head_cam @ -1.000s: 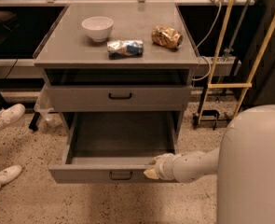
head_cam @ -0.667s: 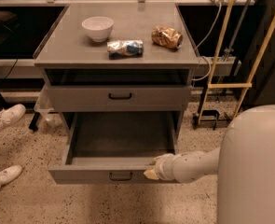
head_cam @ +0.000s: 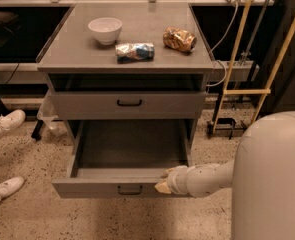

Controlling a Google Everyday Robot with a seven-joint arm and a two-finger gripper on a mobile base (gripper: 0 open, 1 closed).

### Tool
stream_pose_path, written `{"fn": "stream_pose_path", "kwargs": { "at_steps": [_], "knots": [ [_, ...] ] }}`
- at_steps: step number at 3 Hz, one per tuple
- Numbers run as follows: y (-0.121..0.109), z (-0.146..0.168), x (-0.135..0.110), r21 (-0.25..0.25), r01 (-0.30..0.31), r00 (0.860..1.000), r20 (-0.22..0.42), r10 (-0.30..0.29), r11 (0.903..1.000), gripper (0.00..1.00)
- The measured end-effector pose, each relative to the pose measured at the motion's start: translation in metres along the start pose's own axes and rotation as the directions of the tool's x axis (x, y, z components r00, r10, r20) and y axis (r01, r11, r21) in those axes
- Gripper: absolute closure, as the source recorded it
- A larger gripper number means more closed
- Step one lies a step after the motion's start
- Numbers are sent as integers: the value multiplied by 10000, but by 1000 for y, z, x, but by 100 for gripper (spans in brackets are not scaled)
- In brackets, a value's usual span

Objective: Open middle drawer

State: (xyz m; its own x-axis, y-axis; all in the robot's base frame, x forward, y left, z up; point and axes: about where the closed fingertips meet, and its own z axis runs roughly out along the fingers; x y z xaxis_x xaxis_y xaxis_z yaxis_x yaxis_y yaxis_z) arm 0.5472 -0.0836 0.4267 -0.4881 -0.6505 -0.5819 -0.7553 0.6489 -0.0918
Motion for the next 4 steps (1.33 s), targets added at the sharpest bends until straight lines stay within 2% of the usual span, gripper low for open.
{"fn": "stream_pose_path", "kwargs": {
  "at_steps": [3,4],
  "knots": [
    [0,0,0,-1,0,10000,0,0,10000,11],
    [0,0,0,0,0,10000,0,0,10000,0]
  ]
}}
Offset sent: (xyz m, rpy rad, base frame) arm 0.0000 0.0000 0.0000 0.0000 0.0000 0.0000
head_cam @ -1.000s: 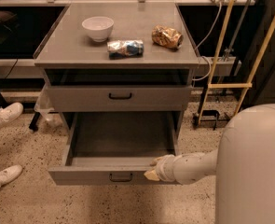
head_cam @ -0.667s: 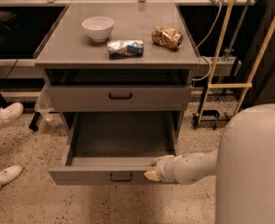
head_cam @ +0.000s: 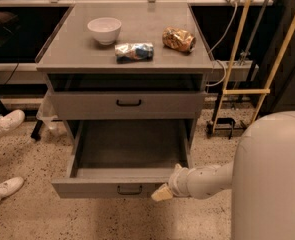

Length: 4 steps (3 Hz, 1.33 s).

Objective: Open middle drawer

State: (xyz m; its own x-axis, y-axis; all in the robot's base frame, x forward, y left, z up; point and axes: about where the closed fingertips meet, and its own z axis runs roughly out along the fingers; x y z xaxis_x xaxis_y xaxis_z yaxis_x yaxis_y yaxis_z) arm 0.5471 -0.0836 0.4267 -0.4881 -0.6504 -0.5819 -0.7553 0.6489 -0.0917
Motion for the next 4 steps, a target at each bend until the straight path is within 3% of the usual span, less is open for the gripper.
{"fn": "stream_pose_path", "kwargs": {
  "at_steps": [1,2,3,4],
  "knots": [
    [0,-15,9,79,-112,9999,15,112,9999,0],
    [-2,-49,26,396,-287,9975,-641,312,9988,0],
    [-15,-99,34,1276,-553,9918,-1071,692,9903,0],
    [-28,-153,35,2430,-729,9896,-1028,1004,9673,0]
  ]
}}
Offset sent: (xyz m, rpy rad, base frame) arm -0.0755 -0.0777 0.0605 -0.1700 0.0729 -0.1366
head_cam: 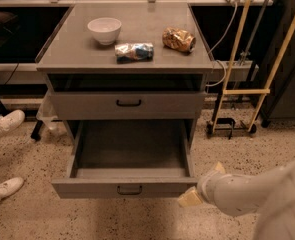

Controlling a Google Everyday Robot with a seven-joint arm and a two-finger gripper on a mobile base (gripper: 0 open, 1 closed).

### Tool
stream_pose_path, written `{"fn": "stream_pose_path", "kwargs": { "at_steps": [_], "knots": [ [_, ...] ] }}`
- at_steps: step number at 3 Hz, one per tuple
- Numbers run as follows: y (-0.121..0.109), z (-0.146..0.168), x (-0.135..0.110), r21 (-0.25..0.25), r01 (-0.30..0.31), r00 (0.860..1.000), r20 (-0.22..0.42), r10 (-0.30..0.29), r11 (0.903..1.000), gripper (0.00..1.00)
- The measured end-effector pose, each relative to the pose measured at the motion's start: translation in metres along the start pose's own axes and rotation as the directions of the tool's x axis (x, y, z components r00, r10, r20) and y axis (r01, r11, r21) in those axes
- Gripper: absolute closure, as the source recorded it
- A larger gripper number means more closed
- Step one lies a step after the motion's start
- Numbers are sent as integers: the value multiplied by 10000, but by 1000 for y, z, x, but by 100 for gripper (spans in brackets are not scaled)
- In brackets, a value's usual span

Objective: Open middle drawer

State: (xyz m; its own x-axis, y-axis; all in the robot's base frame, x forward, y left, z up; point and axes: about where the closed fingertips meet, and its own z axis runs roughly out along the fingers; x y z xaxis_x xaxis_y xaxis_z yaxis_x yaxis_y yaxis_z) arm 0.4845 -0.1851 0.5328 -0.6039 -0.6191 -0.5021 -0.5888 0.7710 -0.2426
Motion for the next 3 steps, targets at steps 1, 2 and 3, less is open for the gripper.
{"fn": "stream_pose_path", "kwargs": {
  "at_steps": [1,2,3],
  "knots": [
    [-29,-57,58,1264,-1051,9941,-132,1076,9864,0],
    [-31,-118,148,2182,-2191,9742,-44,2255,9510,0],
    [-39,-144,166,2639,-2795,9598,526,2756,9232,0]
  ]
}}
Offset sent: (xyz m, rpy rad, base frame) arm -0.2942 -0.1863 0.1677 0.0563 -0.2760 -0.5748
